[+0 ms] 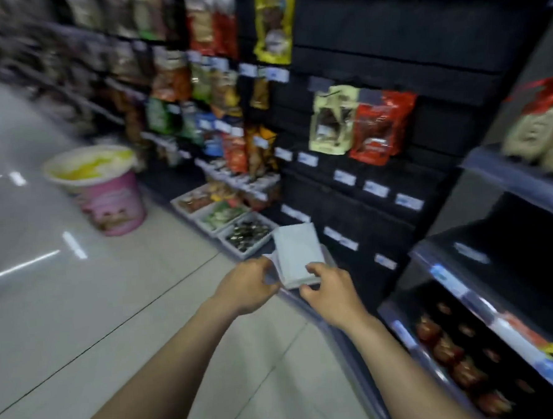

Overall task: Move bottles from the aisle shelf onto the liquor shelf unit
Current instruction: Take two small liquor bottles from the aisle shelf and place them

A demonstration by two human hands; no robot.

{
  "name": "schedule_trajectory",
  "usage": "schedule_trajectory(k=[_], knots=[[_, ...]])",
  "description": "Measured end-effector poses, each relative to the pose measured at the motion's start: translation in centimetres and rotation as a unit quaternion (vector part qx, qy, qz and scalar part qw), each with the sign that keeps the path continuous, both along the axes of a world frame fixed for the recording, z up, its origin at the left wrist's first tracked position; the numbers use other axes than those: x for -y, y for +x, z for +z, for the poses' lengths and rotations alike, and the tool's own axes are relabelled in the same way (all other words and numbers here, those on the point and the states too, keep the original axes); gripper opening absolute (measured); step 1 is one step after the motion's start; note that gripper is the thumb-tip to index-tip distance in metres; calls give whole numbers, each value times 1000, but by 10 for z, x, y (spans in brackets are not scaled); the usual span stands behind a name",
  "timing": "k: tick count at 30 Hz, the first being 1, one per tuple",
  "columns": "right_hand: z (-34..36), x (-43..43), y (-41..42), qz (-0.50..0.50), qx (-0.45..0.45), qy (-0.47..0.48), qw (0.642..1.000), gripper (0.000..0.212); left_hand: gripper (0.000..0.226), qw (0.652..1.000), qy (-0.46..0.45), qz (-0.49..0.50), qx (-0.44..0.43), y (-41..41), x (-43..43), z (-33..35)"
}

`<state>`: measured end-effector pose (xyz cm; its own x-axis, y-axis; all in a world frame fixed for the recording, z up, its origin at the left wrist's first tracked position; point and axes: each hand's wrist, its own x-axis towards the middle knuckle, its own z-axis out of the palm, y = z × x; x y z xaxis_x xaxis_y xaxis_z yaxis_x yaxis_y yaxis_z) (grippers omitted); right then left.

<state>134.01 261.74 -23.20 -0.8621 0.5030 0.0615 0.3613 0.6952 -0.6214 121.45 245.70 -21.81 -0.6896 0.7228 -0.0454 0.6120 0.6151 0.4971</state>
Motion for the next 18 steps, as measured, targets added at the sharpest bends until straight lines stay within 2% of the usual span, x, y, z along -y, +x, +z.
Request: schedule_trajectory(k=[4,8,14,18], knots=[[-7,107,-69,127,68,1,990,52,51,992,-12,125,19,-33,138,-12],[-17,245,-142,243,92,6,966,57,52,967,-27,247,48,-61,303,-25],[-25,501,-246,408,118,-1,905,56,51,903,-43,424,57,-81,575,-26],[-20,651,-294,491,111,0,864,56,51,860,-48,504,56,-75,721,-19]])
